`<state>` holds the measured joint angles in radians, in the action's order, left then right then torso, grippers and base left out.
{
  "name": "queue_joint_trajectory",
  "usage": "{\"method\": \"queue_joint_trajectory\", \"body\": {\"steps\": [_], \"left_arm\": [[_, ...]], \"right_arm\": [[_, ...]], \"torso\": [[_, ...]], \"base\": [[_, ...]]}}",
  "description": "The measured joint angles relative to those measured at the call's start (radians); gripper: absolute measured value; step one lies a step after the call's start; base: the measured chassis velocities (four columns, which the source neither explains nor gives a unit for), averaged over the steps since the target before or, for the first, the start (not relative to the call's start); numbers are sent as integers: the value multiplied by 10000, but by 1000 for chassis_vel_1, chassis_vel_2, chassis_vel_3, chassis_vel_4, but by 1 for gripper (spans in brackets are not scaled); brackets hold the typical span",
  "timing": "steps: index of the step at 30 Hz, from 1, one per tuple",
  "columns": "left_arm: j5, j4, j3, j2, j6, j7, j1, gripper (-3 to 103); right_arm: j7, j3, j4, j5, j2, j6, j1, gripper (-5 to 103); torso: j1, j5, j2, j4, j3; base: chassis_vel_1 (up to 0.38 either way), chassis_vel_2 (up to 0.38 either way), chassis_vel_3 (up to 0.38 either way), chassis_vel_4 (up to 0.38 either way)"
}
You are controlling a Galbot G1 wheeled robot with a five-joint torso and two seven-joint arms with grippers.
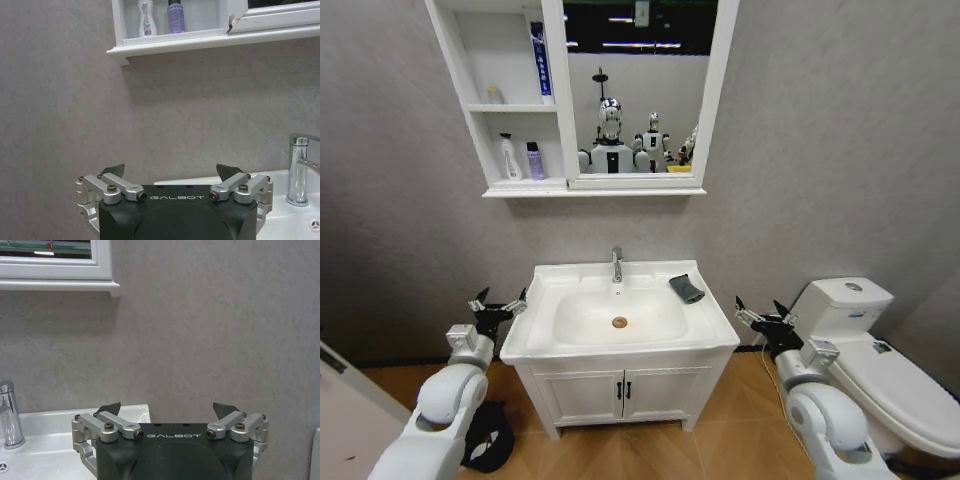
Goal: Move facial cleanser and shampoo from washbasin to cabinet, then wipe washbasin with towel.
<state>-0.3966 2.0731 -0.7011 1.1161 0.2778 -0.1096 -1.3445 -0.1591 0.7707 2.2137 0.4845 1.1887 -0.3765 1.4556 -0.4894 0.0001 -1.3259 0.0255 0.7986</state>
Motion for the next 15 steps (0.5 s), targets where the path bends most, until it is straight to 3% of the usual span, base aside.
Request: {"method": "queue_joint_trajectory", "body": {"steps": [9,15], "left_arm": [[226,128,271,-12,124,-119,29,100],[152,188,325,-132,236,-180,161,100]], "right_arm": [[485,1,-64,-141,181,25,65,100],[696,-48,-71,-296,322,93,131,100]], "torso": [[1,-2,0,1,0],[1,-2,1,-1,1]], "base": [[-11,8,12,-9],[-117,108,103,-104]]}}
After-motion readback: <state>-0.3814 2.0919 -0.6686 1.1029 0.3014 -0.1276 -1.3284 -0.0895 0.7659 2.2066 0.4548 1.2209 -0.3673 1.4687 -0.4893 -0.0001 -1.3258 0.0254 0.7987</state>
